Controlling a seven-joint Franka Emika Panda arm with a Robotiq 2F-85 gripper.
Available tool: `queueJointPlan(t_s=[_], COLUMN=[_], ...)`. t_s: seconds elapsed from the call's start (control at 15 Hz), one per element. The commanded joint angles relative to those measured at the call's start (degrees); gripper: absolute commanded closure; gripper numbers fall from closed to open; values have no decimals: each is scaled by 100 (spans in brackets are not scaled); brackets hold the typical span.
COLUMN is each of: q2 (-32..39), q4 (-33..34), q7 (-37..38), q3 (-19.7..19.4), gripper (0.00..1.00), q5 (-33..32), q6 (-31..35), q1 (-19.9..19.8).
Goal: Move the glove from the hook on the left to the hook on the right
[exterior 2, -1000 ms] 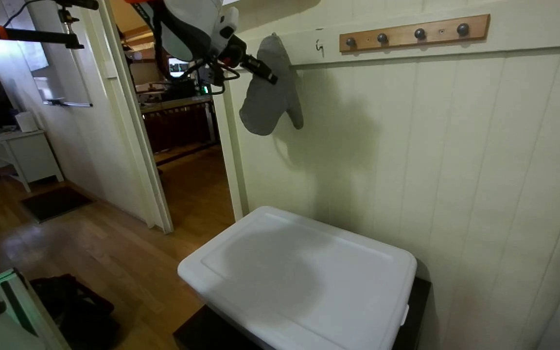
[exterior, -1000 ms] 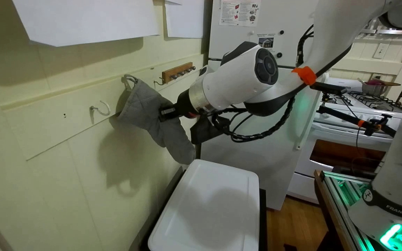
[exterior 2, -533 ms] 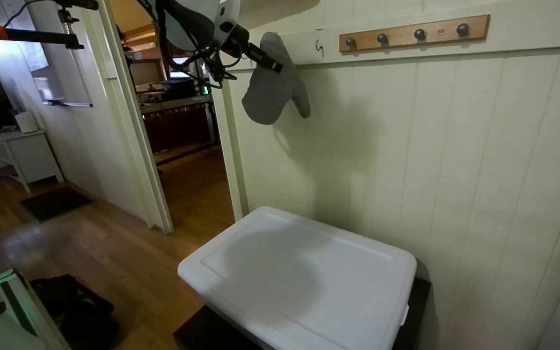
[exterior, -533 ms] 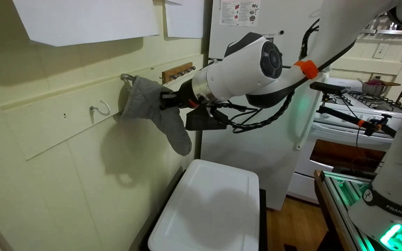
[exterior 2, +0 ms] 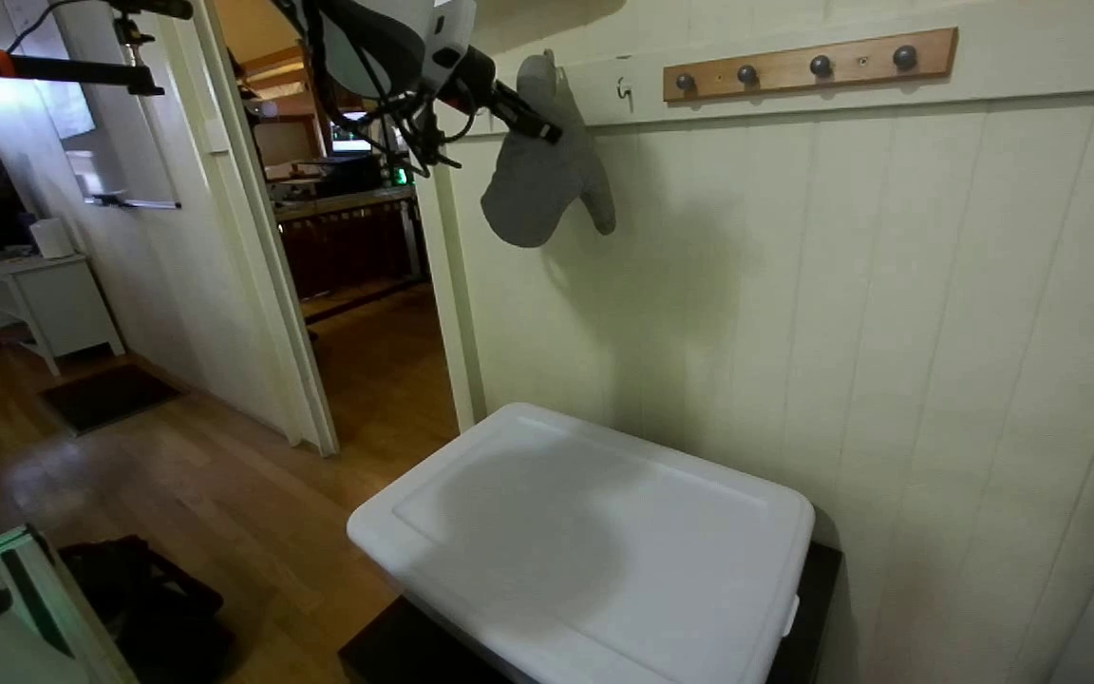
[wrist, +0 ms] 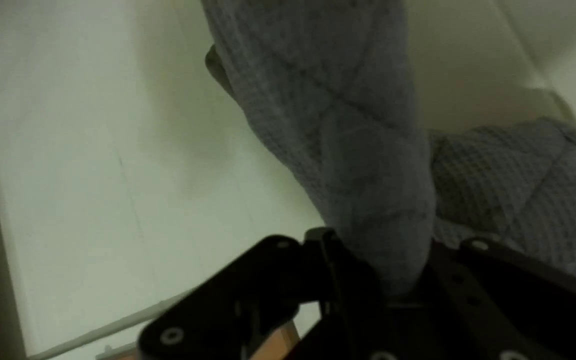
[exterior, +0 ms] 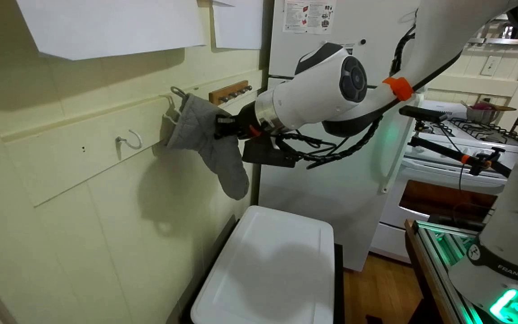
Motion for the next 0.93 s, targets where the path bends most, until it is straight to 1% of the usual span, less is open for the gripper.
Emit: queueJointPlan(t_s=[0.0,0.27,0.53,0.6,0.67,0.8,0.87], q2=[-374,-458,-538,-570,-555,-596,-616], q4=[-423,-667,-801,-826,-863,-940,-968], q7=[54,-544,-1814,-2281,-2834,-3758,-4212], q3=[-136,-281,-443,-1489,-1658,-2128,-2289], gripper=[97,97,97,97,97,97,97], q5=[364,889,1757,2110,2496,3115,3398], q6=[397,548,830,973,1133,1225,1240], q1=[-204,-345,-503,453,545,958,1131])
